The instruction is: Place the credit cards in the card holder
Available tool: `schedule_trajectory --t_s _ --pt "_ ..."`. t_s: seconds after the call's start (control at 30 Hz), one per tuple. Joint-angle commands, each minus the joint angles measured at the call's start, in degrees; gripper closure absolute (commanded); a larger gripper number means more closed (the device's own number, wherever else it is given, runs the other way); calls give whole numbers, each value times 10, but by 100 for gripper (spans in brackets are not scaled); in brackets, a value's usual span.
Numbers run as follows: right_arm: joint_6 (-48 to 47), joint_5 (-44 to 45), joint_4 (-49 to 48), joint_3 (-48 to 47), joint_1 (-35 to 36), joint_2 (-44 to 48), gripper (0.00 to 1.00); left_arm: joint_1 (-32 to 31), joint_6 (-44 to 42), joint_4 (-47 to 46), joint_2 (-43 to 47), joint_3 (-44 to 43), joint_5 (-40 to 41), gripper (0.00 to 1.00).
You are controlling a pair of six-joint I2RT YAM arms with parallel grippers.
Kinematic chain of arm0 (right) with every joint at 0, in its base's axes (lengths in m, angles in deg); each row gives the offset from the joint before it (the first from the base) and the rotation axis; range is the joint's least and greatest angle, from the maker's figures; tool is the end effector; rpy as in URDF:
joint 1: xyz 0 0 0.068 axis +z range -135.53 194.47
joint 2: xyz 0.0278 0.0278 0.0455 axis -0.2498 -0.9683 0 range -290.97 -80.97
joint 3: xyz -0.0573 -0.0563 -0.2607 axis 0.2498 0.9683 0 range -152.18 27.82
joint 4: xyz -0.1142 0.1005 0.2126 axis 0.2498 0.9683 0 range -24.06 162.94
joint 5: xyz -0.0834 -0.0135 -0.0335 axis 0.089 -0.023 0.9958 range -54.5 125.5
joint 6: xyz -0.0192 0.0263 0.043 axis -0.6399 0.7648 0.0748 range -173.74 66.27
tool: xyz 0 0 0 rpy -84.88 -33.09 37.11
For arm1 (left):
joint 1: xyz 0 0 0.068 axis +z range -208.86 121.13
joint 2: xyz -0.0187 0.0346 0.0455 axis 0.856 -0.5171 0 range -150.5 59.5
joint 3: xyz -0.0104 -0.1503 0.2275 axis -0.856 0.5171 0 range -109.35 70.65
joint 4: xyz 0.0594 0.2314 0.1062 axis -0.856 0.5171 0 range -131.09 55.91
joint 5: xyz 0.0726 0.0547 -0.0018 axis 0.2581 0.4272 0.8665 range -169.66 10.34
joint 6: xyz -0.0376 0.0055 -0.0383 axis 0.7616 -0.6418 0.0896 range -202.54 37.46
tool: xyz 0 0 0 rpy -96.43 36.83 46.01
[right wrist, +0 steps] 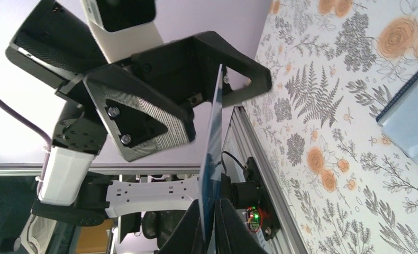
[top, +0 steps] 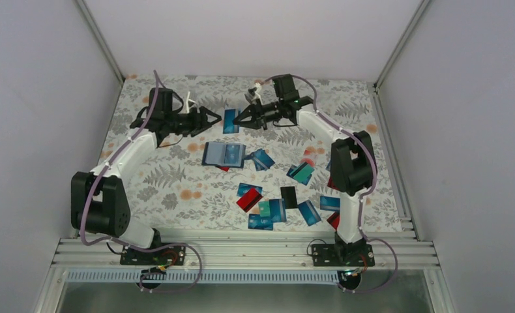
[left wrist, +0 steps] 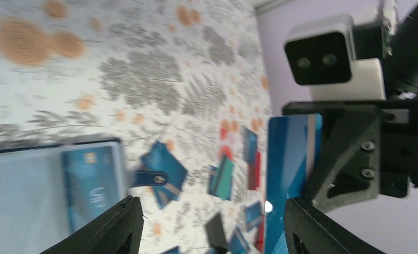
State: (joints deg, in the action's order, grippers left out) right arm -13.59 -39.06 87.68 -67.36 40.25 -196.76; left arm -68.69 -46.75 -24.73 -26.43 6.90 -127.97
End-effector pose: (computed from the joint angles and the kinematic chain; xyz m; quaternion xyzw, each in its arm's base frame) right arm 0.3875 0.2252 0.2648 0.1518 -0.7527 -0.6398 0.0319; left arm 0.3178 -0.0820 0.2790 -0.0115 0.8409 -0.4933 0.2222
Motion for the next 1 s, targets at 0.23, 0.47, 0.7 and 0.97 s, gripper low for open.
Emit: schedule_trajectory --t_s 0.23,0.47,0.7,0.97 --pt "-75 31 16 20 20 -66 96 9 -123 118 -17 4 230 37" --pt "-116 60 42 14 32 -103 96 9 -139 133 -58 16 294 49" --pt "-152 81 70 23 37 -131 96 9 -146 140 -111 1 320 63" --pt "-179 105 92 31 45 -155 96 9 -158 139 -171 -16 328 67"
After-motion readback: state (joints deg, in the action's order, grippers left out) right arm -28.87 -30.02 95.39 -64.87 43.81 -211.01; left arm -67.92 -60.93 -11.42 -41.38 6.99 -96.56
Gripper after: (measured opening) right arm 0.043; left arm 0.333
